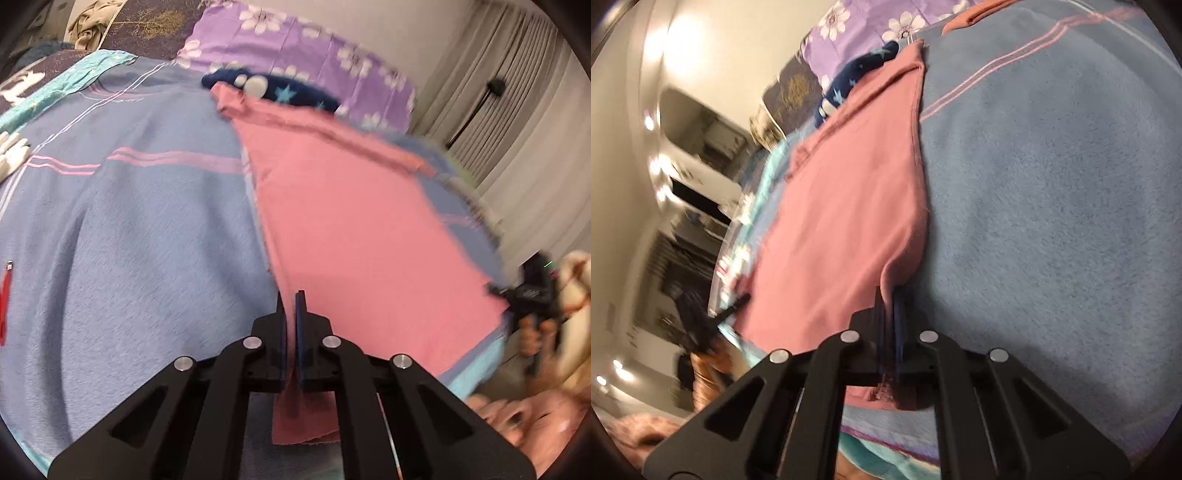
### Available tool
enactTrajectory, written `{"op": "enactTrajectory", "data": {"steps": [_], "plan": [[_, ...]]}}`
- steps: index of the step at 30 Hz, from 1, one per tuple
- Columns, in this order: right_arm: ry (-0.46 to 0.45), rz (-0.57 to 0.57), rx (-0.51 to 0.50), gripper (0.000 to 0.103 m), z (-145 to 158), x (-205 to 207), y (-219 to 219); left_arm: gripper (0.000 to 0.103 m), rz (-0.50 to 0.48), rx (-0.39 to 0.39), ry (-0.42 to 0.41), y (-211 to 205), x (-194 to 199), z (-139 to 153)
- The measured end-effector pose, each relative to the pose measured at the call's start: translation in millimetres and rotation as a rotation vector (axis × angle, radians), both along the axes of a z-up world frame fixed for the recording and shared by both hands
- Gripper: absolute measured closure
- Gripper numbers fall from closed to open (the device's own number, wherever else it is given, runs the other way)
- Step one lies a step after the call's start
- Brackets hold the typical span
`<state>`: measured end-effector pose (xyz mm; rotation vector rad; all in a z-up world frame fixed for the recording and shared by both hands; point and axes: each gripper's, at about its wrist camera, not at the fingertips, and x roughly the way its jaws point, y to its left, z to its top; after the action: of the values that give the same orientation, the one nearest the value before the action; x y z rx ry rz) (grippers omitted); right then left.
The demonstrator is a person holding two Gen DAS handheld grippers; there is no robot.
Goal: Fold small clothes
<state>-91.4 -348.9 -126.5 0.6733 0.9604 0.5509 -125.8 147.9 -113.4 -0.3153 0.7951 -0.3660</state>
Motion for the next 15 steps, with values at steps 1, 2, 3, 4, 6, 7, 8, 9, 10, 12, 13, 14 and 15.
{"op": "enactTrajectory", "data": {"steps": [1, 2, 3, 4, 6, 7, 8, 9, 10, 12, 13, 14, 15], "plan": [[-0.019, -0.005, 0.044, 0.099, 4.3, 0.8, -2.4, 0.1, -0.003, -0.028, -0.024, 0.9, -0.5, 6.5], [-0.038, -0.009, 0.078, 0.099, 10.1, 1.3, -5.0, 0.1, -0.002, -0.048, -0.049, 2.2, -1.3, 14.1], [-0.053, -0.014, 0.098, 0.1, 15.6, 1.5, -7.2, 0.1, -0.001, -0.065, -0.073, 3.7, -1.3, 23.3], [-0.078, -0.02, 0.125, 0.1, 24.7, 1.2, -11.0, 0.1, -0.004, -0.07, -0.094, 3.6, -0.8, 31.6], [-0.133, -0.028, 0.159, 0.1, 44.2, 0.3, -17.0, 0.1, -0.007, -0.049, -0.143, 1.0, -1.9, 49.2], [-0.17, -0.034, 0.176, 0.1, 57.4, -1.5, -20.5, 0.1, -0.01, -0.041, -0.167, 0.3, -2.3, 58.2], [-0.202, -0.04, 0.191, 0.1, 68.5, -4.1, -23.0, 0.1, -0.014, -0.043, -0.192, -1.0, -4.0, 67.7], [-0.225, -0.043, 0.201, 0.1, 77.1, -6.9, -24.1, 0.1, -0.017, -0.05, -0.224, -2.1, -7.7, 79.6], [-0.261, -0.046, 0.204, 0.1, 90.4, -13.4, -24.6, 0.1, -0.017, -0.054, -0.252, -4.0, -12.3, 90.6], [-0.334, -0.059, 0.168, 0.1, 112.6, -31.5, -24.2, 0.101, -0.026, -0.053, -0.327, -9.4, -31.2, 113.9], [-0.378, -0.062, 0.141, 0.1, 124.3, -46.5, -24.8, 0.101, -0.034, -0.049, -0.364, -11.7, -44.4, 123.7], [-0.414, -0.062, 0.129, 0.1, 132.8, -60.1, -26.5, 0.101, -0.037, -0.044, -0.396, -13.9, -57.8, 132.4], [-0.439, -0.069, 0.123, 0.1, 138.2, -69.6, -28.2, 0.101, -0.035, -0.031, -0.432, -16.0, -74.3, 141.6]]}}
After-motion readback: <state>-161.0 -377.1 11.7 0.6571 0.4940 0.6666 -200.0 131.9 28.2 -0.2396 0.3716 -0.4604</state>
